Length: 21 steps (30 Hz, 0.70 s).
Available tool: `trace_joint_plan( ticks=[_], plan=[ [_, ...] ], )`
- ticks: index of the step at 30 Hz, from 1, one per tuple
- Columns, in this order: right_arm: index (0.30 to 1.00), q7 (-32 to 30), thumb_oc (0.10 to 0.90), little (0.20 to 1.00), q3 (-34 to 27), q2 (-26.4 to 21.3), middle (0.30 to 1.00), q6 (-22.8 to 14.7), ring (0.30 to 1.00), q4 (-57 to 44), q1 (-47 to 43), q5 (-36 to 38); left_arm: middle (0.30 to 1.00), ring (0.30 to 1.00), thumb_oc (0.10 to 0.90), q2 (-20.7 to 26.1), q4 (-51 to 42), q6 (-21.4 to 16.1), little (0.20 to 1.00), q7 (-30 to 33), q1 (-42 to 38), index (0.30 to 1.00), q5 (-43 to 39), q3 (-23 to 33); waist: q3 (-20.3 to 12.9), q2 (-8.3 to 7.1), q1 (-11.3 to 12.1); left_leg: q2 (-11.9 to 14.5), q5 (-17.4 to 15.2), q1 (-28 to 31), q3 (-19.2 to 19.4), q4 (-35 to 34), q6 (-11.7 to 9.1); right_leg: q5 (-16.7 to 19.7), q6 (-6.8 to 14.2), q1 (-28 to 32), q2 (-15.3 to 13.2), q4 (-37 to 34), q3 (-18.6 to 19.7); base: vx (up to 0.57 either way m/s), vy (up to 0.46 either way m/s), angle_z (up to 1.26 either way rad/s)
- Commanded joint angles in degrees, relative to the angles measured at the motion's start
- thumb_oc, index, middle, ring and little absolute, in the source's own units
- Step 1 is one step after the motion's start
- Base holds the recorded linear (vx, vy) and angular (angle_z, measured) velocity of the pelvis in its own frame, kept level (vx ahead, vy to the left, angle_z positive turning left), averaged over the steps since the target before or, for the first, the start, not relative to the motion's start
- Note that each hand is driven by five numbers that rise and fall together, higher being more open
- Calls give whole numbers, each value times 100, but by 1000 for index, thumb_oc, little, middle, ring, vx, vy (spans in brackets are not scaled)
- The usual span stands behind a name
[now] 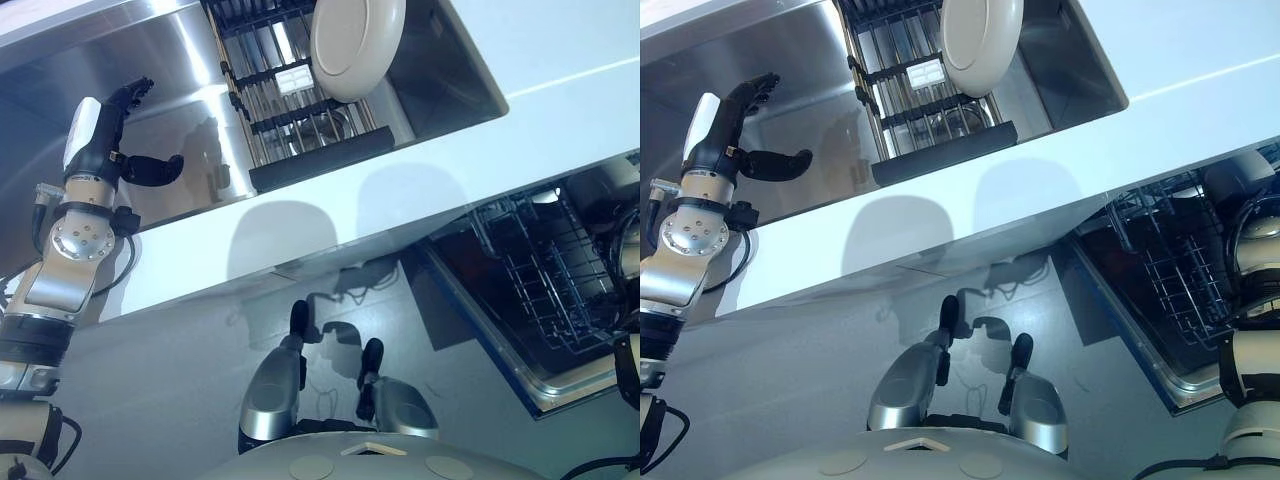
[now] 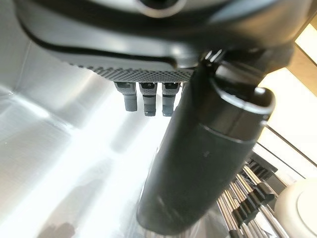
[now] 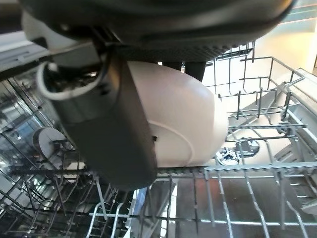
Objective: Pick up plates and place into dishwasher.
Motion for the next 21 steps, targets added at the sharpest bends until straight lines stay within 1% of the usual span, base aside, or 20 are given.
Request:
trace_joint_plan(
  ticks=[1,4,5,8,10,13,16,19,21],
  plan=[
    [900,-47,800,900,548,-394,900,-69,900,-155,218,8,900,900,800,238,-35,-468,900,340,-279,900,-11,235,-305,-77,-67,-418,-588,-104,195,395,-8,-186,-105,-732,305,801,176,-30,31,-3],
    [900,-241,800,900,427,-386,900,-206,900,-365,276,187,900,900,800,189,-25,-483,900,328,-223,900,30,241,-361,-97,-99,-417,-596,-13,214,340,3,-164,-83,-677,310,772,216,1,27,-2],
    [900,-407,800,900,351,-382,900,-325,900,-514,330,299,900,900,800,184,-35,-481,900,326,-192,900,33,258,-380,-104,-118,-415,-600,29,226,312,8,-156,-74,-656,311,762,230,-1,57,-4],
    [900,-836,800,900,-7,-383,900,-406,900,-1449,697,482,900,900,800,113,-110,-497,900,333,43,900,102,399,-458,-141,-210,-407,-620,158,298,229,30,-133,-41,-591,313,730,278,7,66,-13],
    [900,-1151,800,900,-401,-307,900,-514,900,-2070,1077,406,900,900,800,15,-158,-533,900,323,256,900,188,532,-522,-155,-286,-414,-644,251,344,172,55,-121,-17,-555,322,710,326,10,75,-11],
    [900,-1464,800,900,-923,-176,900,-679,900,-2818,1518,223,900,900,800,-97,-246,-495,900,322,457,900,264,654,-618,-158,-389,-429,-683,393,411,76,98,-102,25,-504,331,672,398,1,87,-11],
    [900,-1659,800,900,-1316,-58,900,-937,900,-3295,1887,23,900,900,800,-184,-293,-464,900,268,589,900,308,767,-733,-168,-466,-448,-728,536,487,-1,131,-78,74,-427,326,618,452,11,87,-17],
    [900,-1853,800,900,-1600,8,900,-1115,900,-3671,2188,-118,900,900,800,-267,-326,-440,900,218,684,900,351,850,-872,-187,-533,-466,-768,681,560,-72,161,-57,117,-339,310,570,485,13,89,-18],
    [900,-1990,800,900,-1751,44,900,-1171,900,-3853,2349,-180,900,900,800,-299,-343,-440,900,205,742,900,365,880,-951,-192,-559,-475,-791,764,594,-115,177,-45,137,-286,308,534,505,15,79,-9]
  ],
)
